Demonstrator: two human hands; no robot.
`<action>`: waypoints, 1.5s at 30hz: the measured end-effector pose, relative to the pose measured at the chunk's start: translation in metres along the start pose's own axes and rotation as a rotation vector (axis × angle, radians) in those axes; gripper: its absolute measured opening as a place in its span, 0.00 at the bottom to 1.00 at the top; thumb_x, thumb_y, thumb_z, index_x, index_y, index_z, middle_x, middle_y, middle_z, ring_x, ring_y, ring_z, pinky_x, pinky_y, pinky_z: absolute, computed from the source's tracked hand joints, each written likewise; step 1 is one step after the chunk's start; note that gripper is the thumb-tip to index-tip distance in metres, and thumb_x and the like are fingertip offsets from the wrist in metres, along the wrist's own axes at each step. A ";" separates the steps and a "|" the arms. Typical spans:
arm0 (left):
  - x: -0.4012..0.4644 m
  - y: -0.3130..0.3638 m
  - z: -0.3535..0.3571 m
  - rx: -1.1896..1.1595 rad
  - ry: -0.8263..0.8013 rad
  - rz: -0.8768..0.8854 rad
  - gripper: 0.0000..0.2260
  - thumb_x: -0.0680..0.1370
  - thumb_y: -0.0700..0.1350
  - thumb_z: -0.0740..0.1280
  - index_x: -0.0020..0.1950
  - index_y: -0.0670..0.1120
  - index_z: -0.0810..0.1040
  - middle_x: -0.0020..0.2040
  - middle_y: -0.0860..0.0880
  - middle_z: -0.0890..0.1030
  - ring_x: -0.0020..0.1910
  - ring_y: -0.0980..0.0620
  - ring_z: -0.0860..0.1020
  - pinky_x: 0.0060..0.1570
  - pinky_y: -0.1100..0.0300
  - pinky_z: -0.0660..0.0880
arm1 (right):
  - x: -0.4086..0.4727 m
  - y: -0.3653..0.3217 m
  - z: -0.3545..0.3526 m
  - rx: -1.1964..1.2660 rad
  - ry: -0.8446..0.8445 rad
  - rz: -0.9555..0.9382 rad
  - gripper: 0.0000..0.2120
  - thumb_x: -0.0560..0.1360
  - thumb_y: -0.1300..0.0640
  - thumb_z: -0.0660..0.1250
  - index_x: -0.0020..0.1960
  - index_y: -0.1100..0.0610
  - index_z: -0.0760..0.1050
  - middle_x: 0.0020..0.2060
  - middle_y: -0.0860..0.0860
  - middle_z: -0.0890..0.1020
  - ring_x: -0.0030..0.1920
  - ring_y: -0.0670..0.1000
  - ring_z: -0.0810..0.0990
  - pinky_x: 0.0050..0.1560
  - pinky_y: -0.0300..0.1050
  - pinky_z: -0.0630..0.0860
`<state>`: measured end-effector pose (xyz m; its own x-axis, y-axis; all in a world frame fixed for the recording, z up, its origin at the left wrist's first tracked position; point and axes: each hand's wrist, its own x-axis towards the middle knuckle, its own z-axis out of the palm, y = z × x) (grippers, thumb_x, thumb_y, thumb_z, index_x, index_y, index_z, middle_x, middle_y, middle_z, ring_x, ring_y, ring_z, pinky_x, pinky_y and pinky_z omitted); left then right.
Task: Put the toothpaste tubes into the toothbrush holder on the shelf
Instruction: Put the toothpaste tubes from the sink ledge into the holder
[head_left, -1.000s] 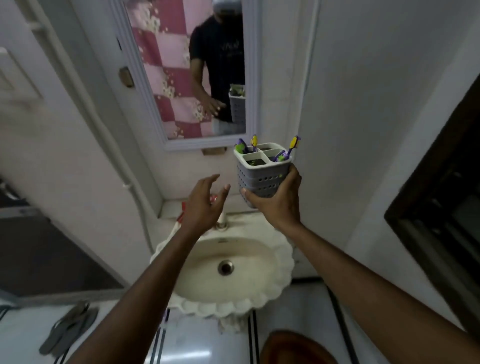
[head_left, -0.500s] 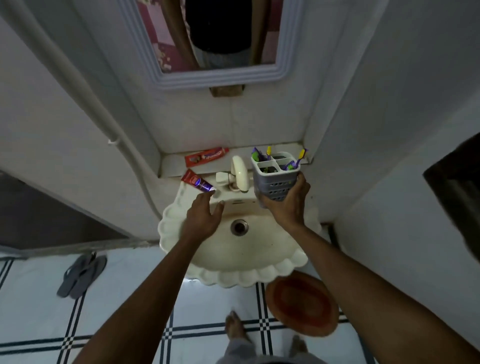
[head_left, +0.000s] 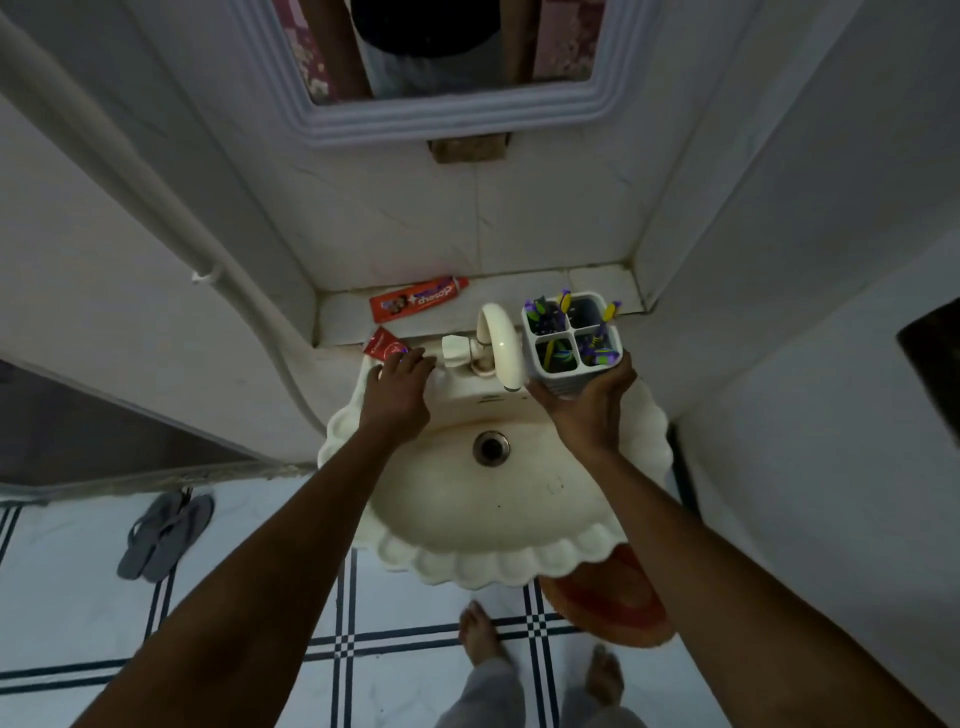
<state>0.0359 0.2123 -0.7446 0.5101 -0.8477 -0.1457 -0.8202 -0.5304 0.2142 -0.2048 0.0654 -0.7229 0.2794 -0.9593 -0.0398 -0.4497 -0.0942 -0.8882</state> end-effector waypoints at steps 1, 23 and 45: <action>0.004 -0.003 -0.003 0.070 -0.004 0.022 0.33 0.73 0.37 0.73 0.78 0.50 0.73 0.80 0.47 0.72 0.80 0.40 0.66 0.76 0.37 0.64 | -0.003 -0.001 -0.002 0.013 0.004 -0.001 0.64 0.62 0.39 0.89 0.82 0.58 0.53 0.78 0.57 0.65 0.72 0.51 0.75 0.69 0.48 0.77; -0.033 0.079 -0.162 -1.098 -0.089 -0.170 0.20 0.86 0.58 0.64 0.77 0.54 0.70 0.58 0.42 0.83 0.45 0.46 0.84 0.39 0.54 0.83 | -0.008 -0.024 -0.026 0.012 -0.018 0.040 0.59 0.65 0.31 0.84 0.82 0.52 0.57 0.75 0.51 0.70 0.73 0.54 0.75 0.63 0.47 0.77; 0.067 0.194 -0.176 -0.372 0.201 0.234 0.10 0.80 0.41 0.71 0.60 0.48 0.85 0.50 0.54 0.87 0.43 0.53 0.86 0.45 0.53 0.83 | -0.003 -0.031 -0.036 -0.073 -0.056 0.131 0.61 0.64 0.27 0.82 0.82 0.50 0.54 0.74 0.50 0.72 0.72 0.56 0.77 0.58 0.53 0.80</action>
<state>-0.0438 0.0511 -0.5430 0.3930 -0.9104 0.1294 -0.7896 -0.2620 0.5549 -0.2225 0.0617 -0.6786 0.2605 -0.9484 -0.1808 -0.5452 0.0101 -0.8382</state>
